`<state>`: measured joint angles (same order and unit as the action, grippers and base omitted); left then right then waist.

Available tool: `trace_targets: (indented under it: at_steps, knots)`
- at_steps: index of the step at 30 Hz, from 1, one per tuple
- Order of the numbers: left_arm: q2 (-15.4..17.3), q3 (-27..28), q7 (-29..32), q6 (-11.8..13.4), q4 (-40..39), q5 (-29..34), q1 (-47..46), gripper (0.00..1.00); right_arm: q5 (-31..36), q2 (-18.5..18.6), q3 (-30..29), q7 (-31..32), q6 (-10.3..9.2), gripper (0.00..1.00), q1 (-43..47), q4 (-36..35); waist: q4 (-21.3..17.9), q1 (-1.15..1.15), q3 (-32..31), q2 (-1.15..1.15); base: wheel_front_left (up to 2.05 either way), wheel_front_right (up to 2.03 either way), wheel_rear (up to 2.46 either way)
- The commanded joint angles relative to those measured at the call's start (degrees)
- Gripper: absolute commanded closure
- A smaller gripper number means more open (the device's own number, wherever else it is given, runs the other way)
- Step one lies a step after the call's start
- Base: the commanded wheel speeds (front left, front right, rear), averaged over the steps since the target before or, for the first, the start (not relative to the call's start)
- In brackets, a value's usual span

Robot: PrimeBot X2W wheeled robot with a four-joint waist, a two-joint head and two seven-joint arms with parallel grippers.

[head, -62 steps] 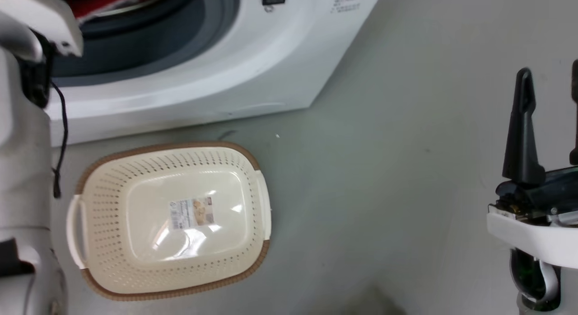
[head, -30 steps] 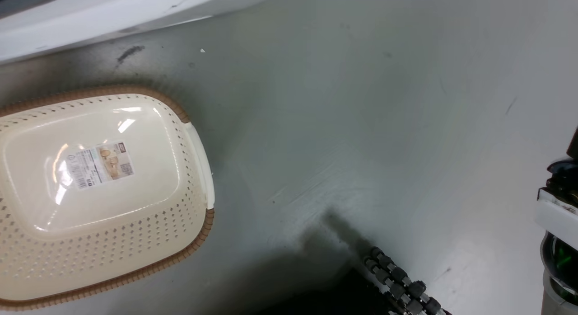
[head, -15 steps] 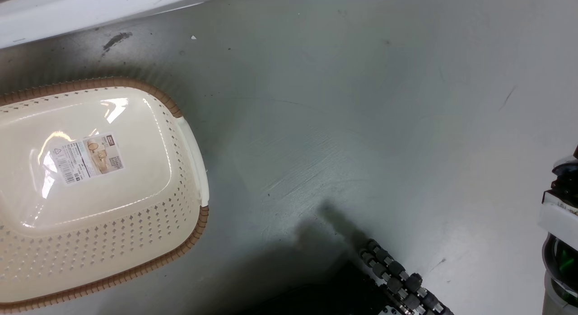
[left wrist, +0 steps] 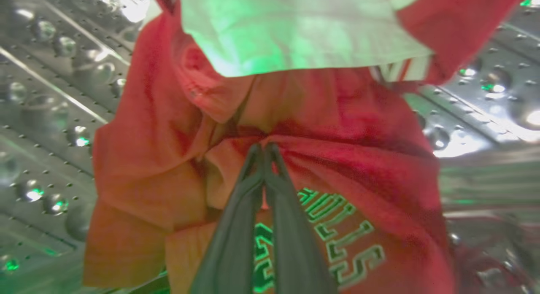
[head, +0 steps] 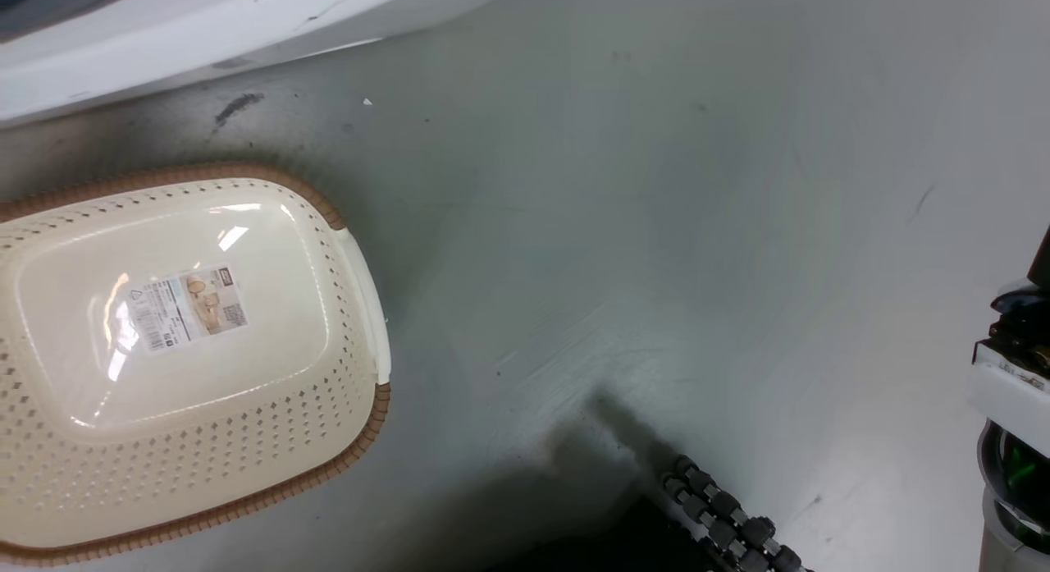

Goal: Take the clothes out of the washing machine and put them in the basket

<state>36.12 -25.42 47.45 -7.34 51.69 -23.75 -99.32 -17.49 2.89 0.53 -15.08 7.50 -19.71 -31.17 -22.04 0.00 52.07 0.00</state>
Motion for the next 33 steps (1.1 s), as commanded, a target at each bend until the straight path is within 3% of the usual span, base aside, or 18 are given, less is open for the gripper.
trace_targets:
  at_steps: [1,25,33]
  knots:
    - [0.2,-0.7,-1.3,-0.1,-0.3,-0.8,1.6,1.00,0.7,0.0,0.2,-0.1,-0.02,0.00,-0.1,0.2,0.7,0.00,-1.4,0.00,0.00,0.00,0.00]
    - [2.1,-9.8,-23.4,-0.1,-6.9,-17.9,23.1,1.00,6.1,0.0,2.4,-0.1,-0.02,0.00,3.6,4.1,6.2,0.00,-15.4,0.00,0.00,0.00,0.00]
    - [2.0,-12.3,-32.2,-0.1,-9.5,-19.9,30.8,1.00,7.9,0.0,2.9,-0.1,-0.02,0.00,6.3,6.0,8.0,0.00,-21.3,0.00,0.00,0.00,0.00]
